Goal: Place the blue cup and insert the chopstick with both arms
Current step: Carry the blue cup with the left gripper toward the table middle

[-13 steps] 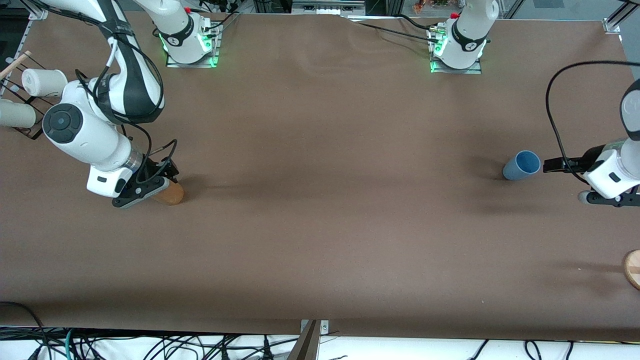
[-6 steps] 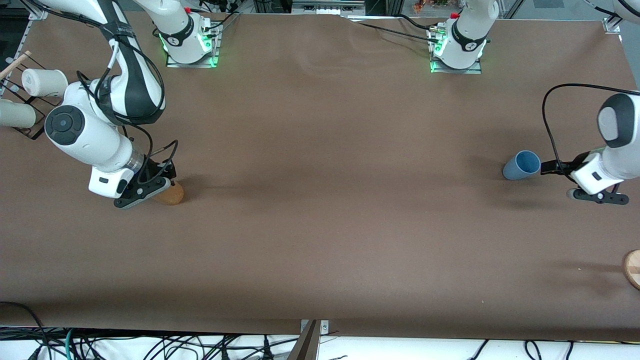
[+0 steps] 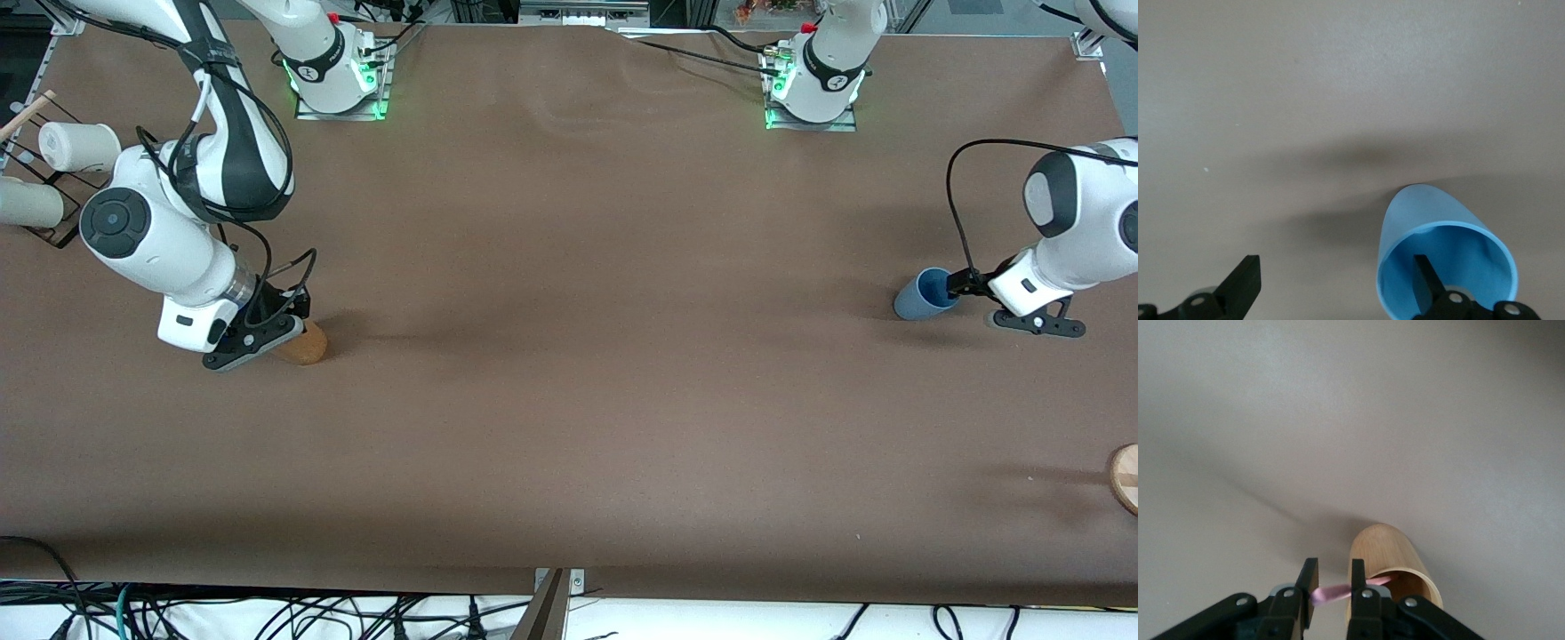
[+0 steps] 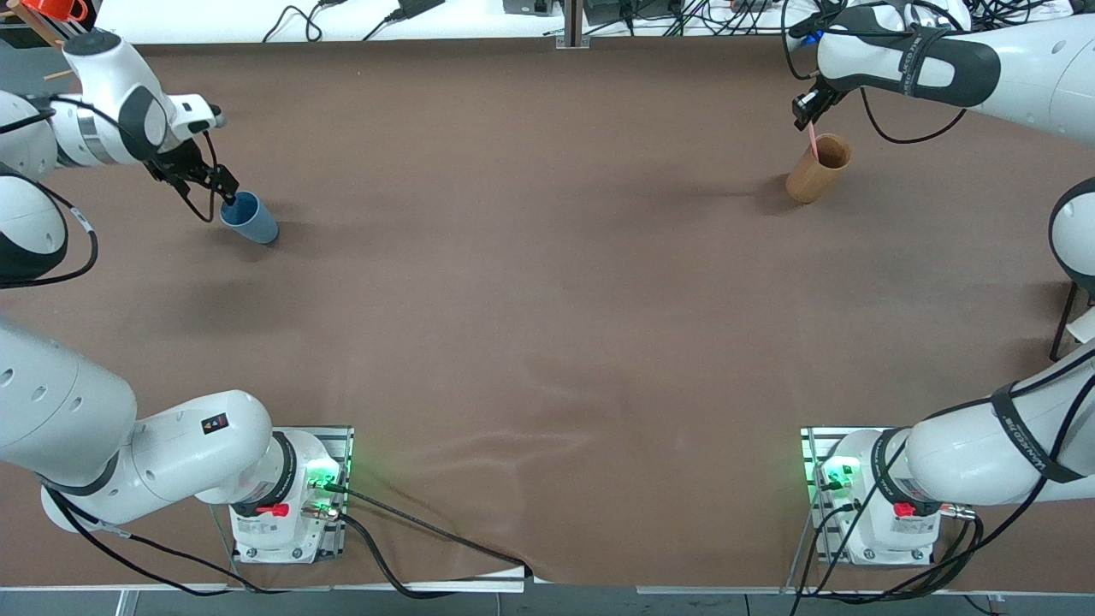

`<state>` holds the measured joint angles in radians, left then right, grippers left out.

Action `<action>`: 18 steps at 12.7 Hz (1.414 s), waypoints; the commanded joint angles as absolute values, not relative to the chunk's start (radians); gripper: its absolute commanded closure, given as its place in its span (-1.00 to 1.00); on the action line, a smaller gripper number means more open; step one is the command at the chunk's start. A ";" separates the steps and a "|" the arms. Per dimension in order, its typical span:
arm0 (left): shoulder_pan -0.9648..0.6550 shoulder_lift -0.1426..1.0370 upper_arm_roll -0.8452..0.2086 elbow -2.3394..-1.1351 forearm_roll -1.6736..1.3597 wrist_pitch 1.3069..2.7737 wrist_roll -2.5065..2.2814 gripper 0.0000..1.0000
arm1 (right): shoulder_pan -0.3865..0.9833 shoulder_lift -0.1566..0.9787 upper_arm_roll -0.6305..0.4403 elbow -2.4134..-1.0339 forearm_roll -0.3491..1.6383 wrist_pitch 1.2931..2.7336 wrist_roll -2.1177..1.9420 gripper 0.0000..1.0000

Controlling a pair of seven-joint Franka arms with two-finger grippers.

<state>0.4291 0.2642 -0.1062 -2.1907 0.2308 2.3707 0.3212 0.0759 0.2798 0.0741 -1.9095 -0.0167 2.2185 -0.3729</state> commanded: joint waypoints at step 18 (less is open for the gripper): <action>0.356 0.268 -0.336 -1.827 0.075 1.857 -0.005 1.00 | 0.063 0.233 0.080 -1.599 -0.018 1.859 -0.448 0.90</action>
